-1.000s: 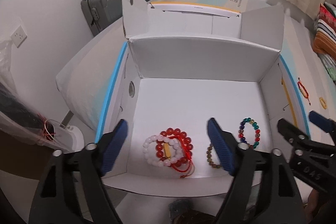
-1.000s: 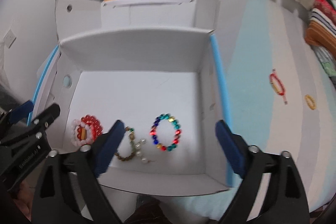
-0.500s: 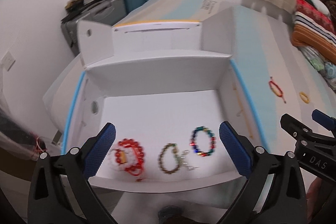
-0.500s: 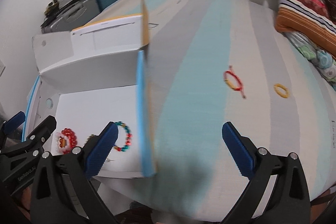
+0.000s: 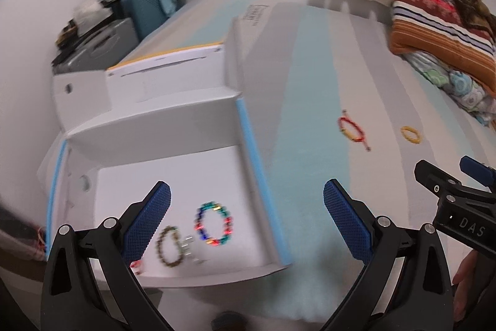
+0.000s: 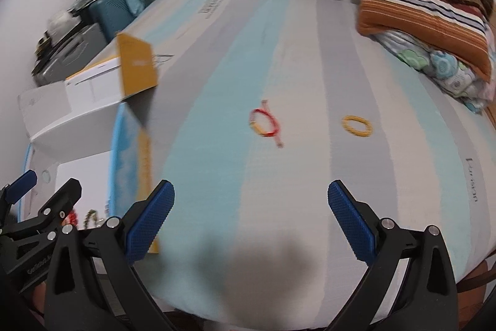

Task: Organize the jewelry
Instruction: 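Move both open tools back toward the last red cord and yellow bead bracelets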

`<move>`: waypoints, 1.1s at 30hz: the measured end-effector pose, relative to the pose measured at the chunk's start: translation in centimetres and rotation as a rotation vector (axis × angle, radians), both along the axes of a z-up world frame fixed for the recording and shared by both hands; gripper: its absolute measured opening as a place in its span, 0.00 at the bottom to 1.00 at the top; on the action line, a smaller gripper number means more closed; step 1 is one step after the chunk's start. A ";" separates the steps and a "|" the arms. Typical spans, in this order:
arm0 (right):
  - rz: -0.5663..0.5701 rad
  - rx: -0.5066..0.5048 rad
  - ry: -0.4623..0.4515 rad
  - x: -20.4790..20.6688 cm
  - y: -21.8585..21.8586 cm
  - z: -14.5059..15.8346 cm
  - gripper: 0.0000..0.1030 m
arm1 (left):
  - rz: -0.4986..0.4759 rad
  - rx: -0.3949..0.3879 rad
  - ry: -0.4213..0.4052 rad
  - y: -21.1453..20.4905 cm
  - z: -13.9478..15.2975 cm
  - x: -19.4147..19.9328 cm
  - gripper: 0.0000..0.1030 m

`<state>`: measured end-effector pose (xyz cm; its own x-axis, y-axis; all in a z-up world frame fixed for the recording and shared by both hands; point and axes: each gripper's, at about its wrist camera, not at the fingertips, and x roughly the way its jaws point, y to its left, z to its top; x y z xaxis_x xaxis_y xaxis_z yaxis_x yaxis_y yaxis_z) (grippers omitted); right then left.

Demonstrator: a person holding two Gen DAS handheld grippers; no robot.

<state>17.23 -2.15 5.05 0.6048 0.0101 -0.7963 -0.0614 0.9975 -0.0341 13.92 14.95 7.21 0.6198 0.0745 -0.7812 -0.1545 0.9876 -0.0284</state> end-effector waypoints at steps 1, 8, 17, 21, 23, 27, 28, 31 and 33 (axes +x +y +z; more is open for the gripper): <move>-0.015 0.001 0.001 0.4 -1.1 -0.1 0.93 | -0.008 -0.005 -0.001 -0.6 -0.1 0.5 0.94; -0.106 0.058 0.035 5.1 -8.9 -1.8 0.93 | -0.079 -0.018 -0.006 -6.0 -1.5 4.8 0.94; -0.141 0.049 0.101 12.3 -15.0 -5.8 0.93 | -0.148 -0.043 0.030 -12.4 -5.7 11.9 0.94; -0.158 0.070 0.108 15.2 -16.9 -7.4 0.93 | -0.173 -0.041 0.042 -15.0 -8.2 15.1 0.94; -0.160 0.060 0.123 16.6 -17.6 -8.2 0.93 | -0.182 -0.026 0.047 -15.9 -9.2 16.3 0.94; -0.171 0.070 0.143 19.0 -18.7 -9.6 0.93 | -0.193 -0.024 0.073 -17.2 -11.7 19.4 0.94; -0.170 0.075 0.144 19.5 -18.9 -10.0 0.93 | -0.195 -0.028 0.076 -17.4 -12.2 20.0 0.94; -0.157 0.121 0.142 20.4 -19.6 -11.7 0.93 | -0.199 -0.035 0.083 -17.9 -13.4 21.3 0.94; -0.178 0.118 0.161 20.9 -20.0 -13.0 0.93 | -0.204 -0.032 0.088 -18.2 -14.0 21.9 0.94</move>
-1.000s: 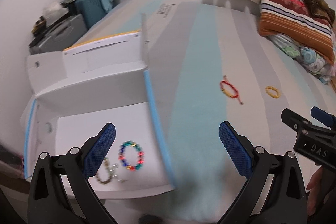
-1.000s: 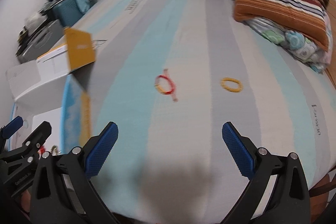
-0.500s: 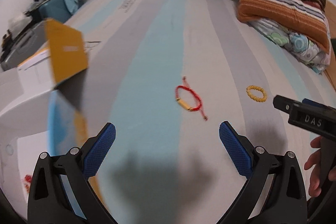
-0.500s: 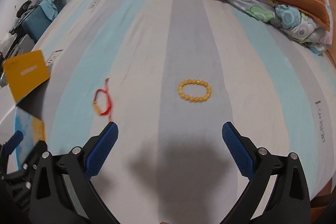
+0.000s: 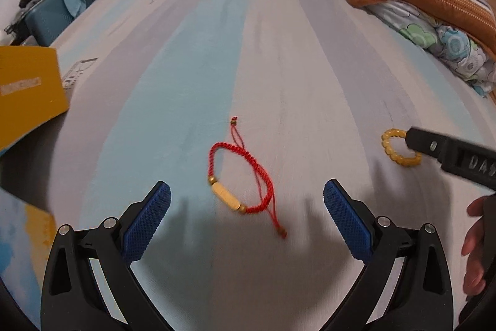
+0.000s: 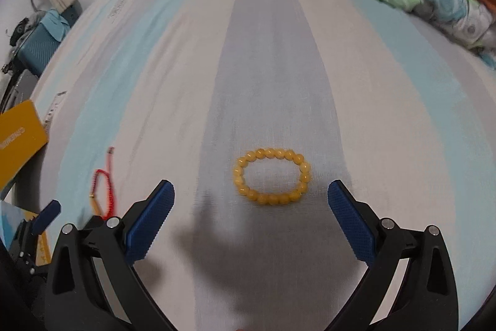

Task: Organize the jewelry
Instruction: 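Move both open tools back toward the last red cord and yellow bead bracelets, then grasp the red cord bracelet with the left tool while the right tool grasps the yellow bead bracelet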

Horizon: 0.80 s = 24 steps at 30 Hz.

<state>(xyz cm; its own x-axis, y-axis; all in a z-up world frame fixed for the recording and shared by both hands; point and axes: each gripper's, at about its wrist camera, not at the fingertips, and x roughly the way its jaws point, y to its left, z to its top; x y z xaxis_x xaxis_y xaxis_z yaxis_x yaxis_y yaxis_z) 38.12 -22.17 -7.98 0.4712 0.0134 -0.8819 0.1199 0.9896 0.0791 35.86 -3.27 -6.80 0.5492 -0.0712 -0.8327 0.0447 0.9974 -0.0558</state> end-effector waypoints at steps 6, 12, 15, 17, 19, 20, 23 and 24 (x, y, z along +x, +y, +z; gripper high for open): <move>-0.020 -0.001 0.010 0.7 -0.4 -2.2 0.92 | -0.014 0.024 -0.010 -0.8 -1.7 1.2 0.94; 0.002 -0.113 0.007 0.7 0.9 -4.4 0.83 | -0.014 0.002 -0.011 -0.5 -2.9 1.9 0.82; 0.004 -0.120 -0.009 0.6 0.9 -4.5 0.77 | -0.003 0.001 0.014 -0.1 -3.8 2.1 0.82; 0.002 -0.122 -0.015 0.6 0.8 -4.5 0.67 | -0.005 -0.006 0.022 0.0 -4.3 2.2 0.80; -0.004 -0.119 -0.016 0.6 0.6 -4.5 0.62 | -0.009 0.001 0.018 0.0 -4.3 2.1 0.78; -0.003 -0.120 -0.015 0.6 0.5 -4.5 0.57 | -0.011 0.004 0.018 -0.1 -4.3 2.0 0.75; -0.005 -0.127 -0.012 0.7 0.4 -4.5 0.47 | -0.016 -0.008 0.017 -0.1 -4.3 1.9 0.62; -0.007 -0.128 -0.010 0.7 0.5 -4.5 0.44 | -0.022 -0.002 0.013 -0.2 -4.3 1.8 0.58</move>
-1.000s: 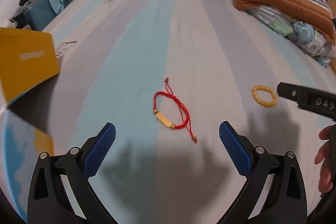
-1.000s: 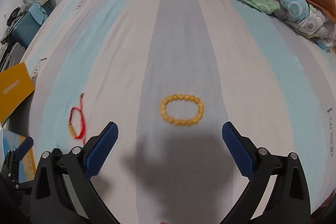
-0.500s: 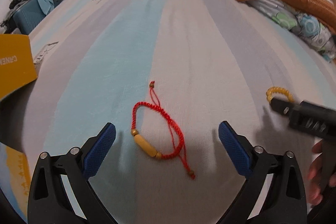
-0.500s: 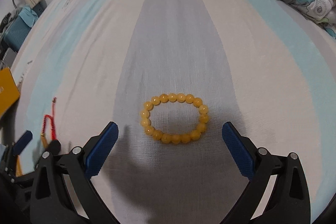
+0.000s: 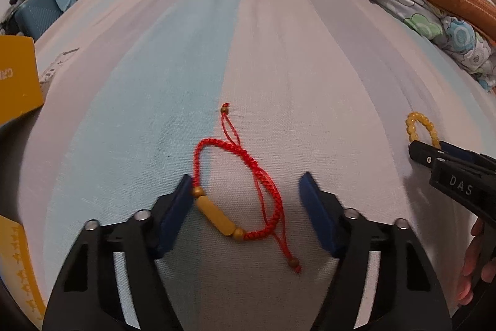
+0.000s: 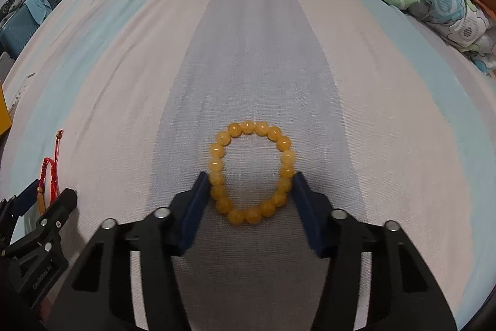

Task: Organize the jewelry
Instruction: 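Grasp the red cord bracelet with the left tool while the right tool grasps the yellow bead bracelet, then lift both bracelets and carry them over the white box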

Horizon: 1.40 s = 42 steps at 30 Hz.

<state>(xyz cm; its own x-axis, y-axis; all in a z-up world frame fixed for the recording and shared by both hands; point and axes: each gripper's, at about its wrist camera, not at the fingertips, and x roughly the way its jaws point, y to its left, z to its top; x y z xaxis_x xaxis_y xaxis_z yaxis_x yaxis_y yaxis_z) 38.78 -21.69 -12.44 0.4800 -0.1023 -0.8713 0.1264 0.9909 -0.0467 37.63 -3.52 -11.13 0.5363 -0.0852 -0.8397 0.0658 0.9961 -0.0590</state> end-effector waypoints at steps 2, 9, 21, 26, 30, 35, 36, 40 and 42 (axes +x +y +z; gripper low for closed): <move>-0.003 -0.002 0.003 -0.2 0.0 0.1 0.33 | -0.014 0.011 -0.003 -0.2 0.0 -0.2 0.46; -0.009 0.042 0.008 -0.7 -0.7 0.4 0.09 | -0.037 -0.019 0.012 0.1 0.5 -0.4 0.08; -0.029 0.089 -0.010 -1.1 -1.8 1.7 0.08 | -0.027 -0.051 0.025 0.7 1.4 -1.0 0.08; -0.028 0.061 -0.050 -1.7 -1.8 3.3 0.08 | -0.028 -0.067 0.023 0.7 2.1 -1.1 0.08; -0.027 0.075 -0.072 -2.4 -1.7 4.5 0.08 | -0.032 -0.065 0.015 0.7 2.9 -1.6 0.08; -0.030 0.064 -0.084 -3.6 -1.6 5.1 0.08 | -0.031 -0.068 0.008 0.9 4.1 -2.8 0.08; -0.031 0.069 -0.083 -3.8 -1.7 5.2 0.08 | -0.033 -0.067 0.004 1.0 4.4 -3.0 0.08; -0.025 0.065 -0.075 -4.8 -1.7 5.3 0.09 | -0.037 -0.051 -0.012 1.0 5.4 -4.0 0.08; -0.025 0.060 -0.074 -5.2 -1.7 5.4 0.09 | -0.034 -0.047 -0.014 1.3 5.7 -4.4 0.08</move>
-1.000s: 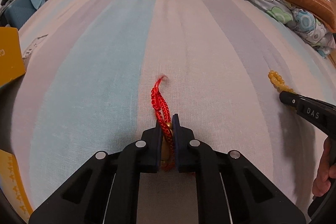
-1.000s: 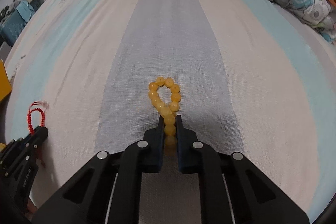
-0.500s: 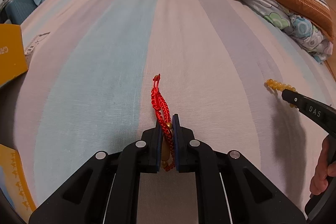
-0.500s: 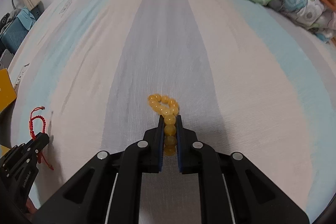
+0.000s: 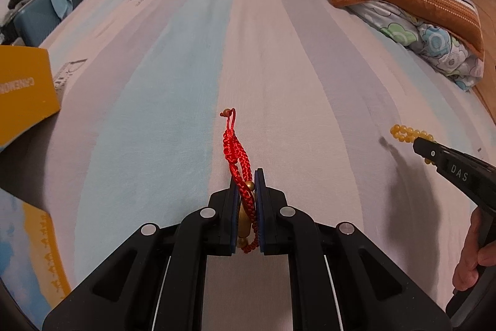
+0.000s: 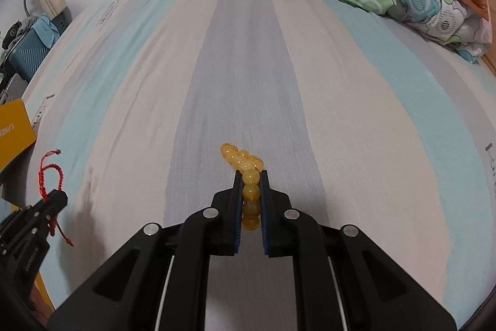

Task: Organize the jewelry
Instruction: 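Lift both bracelets and carry them over the white box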

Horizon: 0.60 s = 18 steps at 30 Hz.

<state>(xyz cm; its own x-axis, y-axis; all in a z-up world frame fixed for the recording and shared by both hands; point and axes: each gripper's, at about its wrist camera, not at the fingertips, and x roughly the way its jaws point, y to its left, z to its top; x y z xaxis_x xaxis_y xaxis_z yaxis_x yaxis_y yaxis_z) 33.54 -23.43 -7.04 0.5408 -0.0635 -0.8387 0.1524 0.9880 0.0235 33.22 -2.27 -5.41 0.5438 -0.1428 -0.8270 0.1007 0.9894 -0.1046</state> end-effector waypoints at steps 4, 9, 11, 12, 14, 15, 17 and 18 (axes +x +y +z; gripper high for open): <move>0.001 -0.003 -0.006 -1.1 0.2 0.7 0.09 | 0.010 0.013 0.001 0.2 0.4 -0.6 0.08; 0.017 -0.006 -0.031 -3.1 1.1 2.0 0.09 | 0.010 0.046 -0.004 0.2 0.9 -1.9 0.08; 0.024 -0.002 -0.037 -3.9 1.5 2.4 0.09 | 0.008 0.055 -0.009 0.3 1.0 -2.6 0.08; 0.027 0.000 -0.037 -4.3 1.7 2.5 0.09 | 0.006 0.059 -0.011 0.3 1.1 -2.9 0.08; 0.034 -0.004 -0.039 -5.3 2.2 2.6 0.09 | 0.002 0.065 -0.016 0.3 1.4 -3.7 0.08; 0.036 -0.007 -0.037 -5.7 2.3 2.7 0.09 | 0.002 0.065 -0.017 0.3 1.5 -4.0 0.08; 0.040 0.000 -0.030 -6.8 2.7 2.6 0.09 | 0.005 0.065 -0.019 0.4 1.7 -4.7 0.08; 0.042 0.007 -0.027 -7.4 2.8 2.6 0.09 | 0.010 0.067 -0.018 0.5 1.7 -5.2 0.08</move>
<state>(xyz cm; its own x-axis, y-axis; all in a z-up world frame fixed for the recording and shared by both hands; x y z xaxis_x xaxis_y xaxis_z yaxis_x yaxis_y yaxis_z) 26.18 -20.62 -4.42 0.5655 -0.0343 -0.8240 0.1096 0.9934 0.0338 27.99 -1.72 -3.76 0.5601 -0.0819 -0.8244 0.0918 0.9951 -0.0364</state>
